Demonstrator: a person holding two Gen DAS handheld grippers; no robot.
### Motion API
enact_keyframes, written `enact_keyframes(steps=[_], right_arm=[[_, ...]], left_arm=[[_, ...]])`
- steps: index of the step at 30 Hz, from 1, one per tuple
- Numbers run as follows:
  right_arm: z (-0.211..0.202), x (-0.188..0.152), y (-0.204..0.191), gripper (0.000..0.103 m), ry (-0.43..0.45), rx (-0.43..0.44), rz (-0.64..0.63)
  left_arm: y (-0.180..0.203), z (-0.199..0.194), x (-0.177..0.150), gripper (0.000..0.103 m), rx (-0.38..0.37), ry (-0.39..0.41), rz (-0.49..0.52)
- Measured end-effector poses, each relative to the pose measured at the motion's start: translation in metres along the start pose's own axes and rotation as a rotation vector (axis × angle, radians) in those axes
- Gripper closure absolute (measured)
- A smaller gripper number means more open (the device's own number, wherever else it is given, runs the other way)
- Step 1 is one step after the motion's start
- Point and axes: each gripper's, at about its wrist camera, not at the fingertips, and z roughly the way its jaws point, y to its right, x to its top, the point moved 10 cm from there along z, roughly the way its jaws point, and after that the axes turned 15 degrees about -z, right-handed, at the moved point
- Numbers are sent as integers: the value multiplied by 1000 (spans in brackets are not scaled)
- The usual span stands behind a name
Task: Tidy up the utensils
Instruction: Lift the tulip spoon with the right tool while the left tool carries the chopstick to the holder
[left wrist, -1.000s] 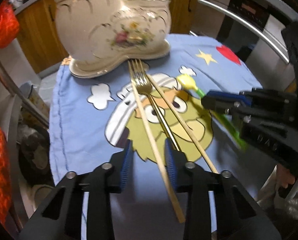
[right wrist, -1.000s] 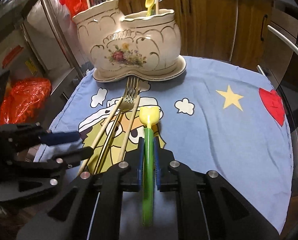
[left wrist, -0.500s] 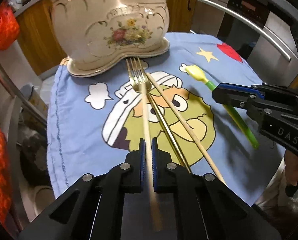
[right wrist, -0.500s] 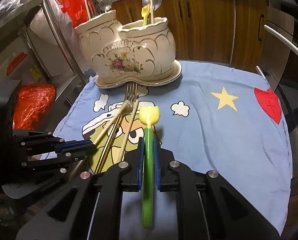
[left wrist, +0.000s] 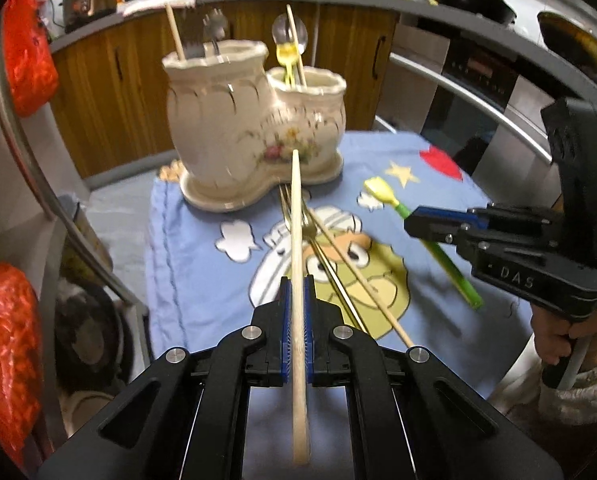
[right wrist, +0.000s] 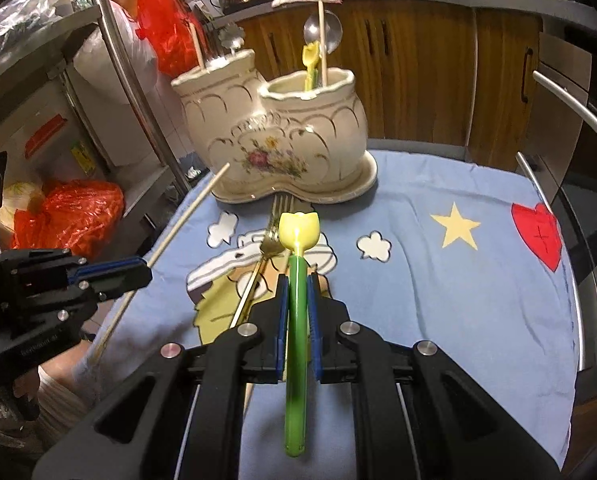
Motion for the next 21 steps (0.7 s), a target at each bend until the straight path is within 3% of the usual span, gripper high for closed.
enact_keyframes(steps=[21], right_arm=[[-40,77,20,94,208,-15,-14]], left_arm=[[-7,-56,87,97,-64,259,14]])
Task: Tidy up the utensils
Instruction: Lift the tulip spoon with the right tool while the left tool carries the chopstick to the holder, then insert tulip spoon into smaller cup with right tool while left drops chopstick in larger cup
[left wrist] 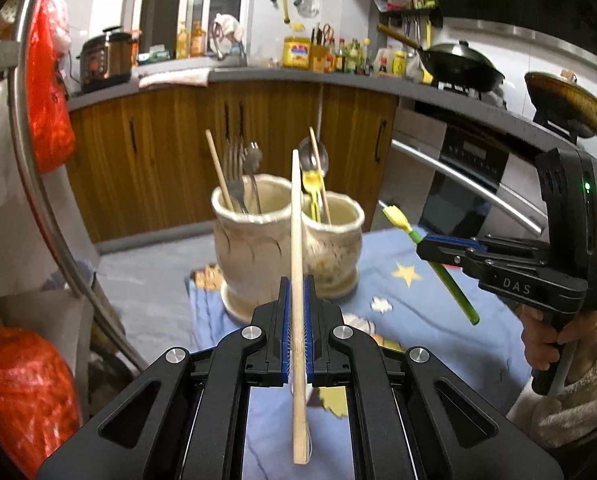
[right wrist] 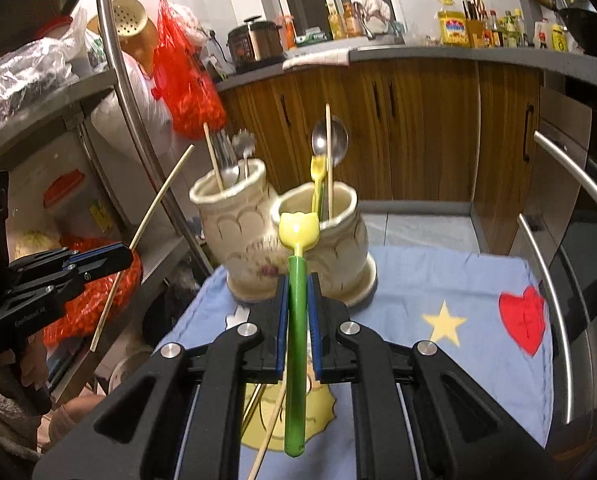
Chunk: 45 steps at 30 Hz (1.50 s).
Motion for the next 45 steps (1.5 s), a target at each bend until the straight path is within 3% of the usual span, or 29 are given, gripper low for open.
enact_keyframes(steps=[12,21,27,35,41,45], right_arm=[[6,62,27,94,128,-31,12],[33,100,54,94,246,-8,117],[55,109,64,94,300,-14,169],[71,102,67,94,402,-43,187],[86,90,64,94,386,-87,156],[91,83,62,94,373,-106,130]], left_arm=[[-15,7,91,97,-63,171,-59],[-4,43,128,97,-149,238,-104],[-3,61,132,97,-162,273,-121],[-2,78,119,97,-134,331,-64],[1,82,111,97,-120,352,-32],[-3,86,102,97,-119,325,-38]])
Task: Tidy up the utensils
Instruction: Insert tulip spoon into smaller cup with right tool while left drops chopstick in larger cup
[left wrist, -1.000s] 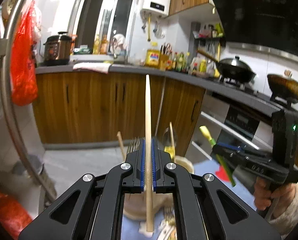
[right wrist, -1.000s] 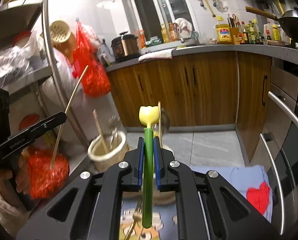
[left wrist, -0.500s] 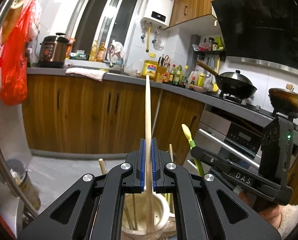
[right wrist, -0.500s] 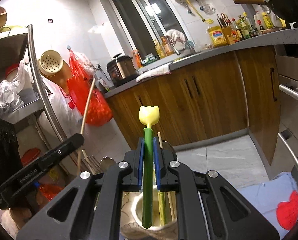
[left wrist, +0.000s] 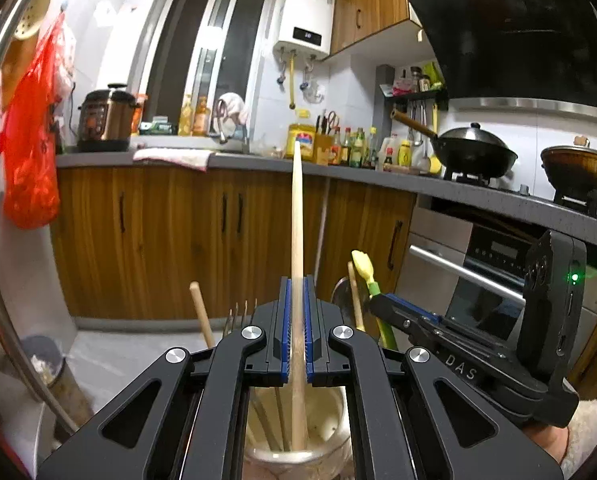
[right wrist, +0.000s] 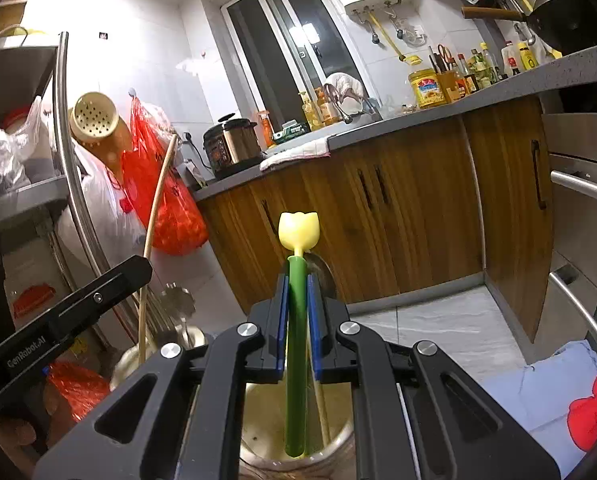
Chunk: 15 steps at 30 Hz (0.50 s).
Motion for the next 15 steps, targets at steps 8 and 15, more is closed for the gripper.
enact_keyframes(steps=[8,15], right_arm=[[-14,-15,5,94,-43,-17,-8],[-20,-35,6,94,-114,-9,12]], left_arm=[[-11,-5,-26,97,11,-88,-15],[-16,-6,-40,97,7,-146,-48]])
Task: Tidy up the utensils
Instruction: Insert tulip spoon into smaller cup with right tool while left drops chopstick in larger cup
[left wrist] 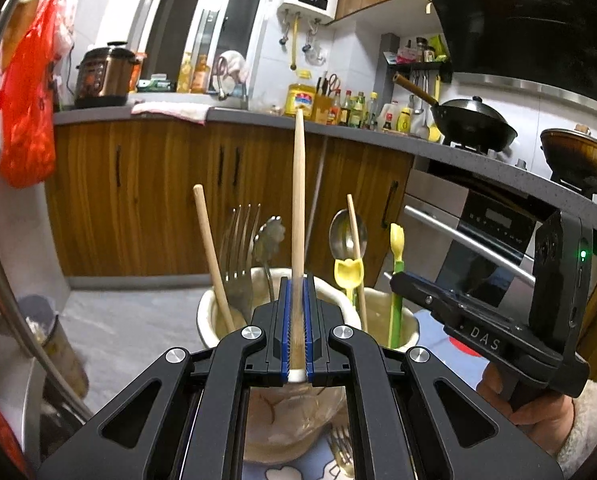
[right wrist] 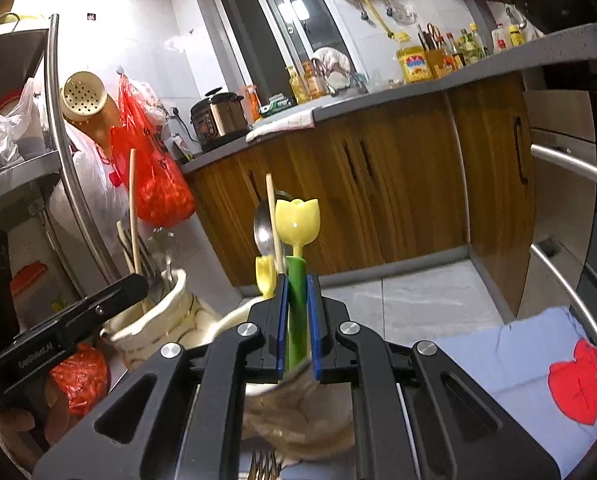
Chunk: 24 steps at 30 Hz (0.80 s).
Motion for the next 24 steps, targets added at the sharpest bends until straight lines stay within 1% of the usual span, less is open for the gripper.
enact_keyframes(steps=[3,7,13,24], right_arm=[[-2,-4,-4,94,-16,5,-16],[-2,-12,-7,94,-52,-1,-31],[-5,-13,-7,94,-53,-1,-36],[-5,-14,-7,94,-60,5,-27]], left_arm=[[-2,0,-3,97,-1,-34,-17],[0,0,-5,97,-2,-59,-19],[4,-1,-8,97,6,-63,6],[5,-1,-8,94,0,-64,-2]])
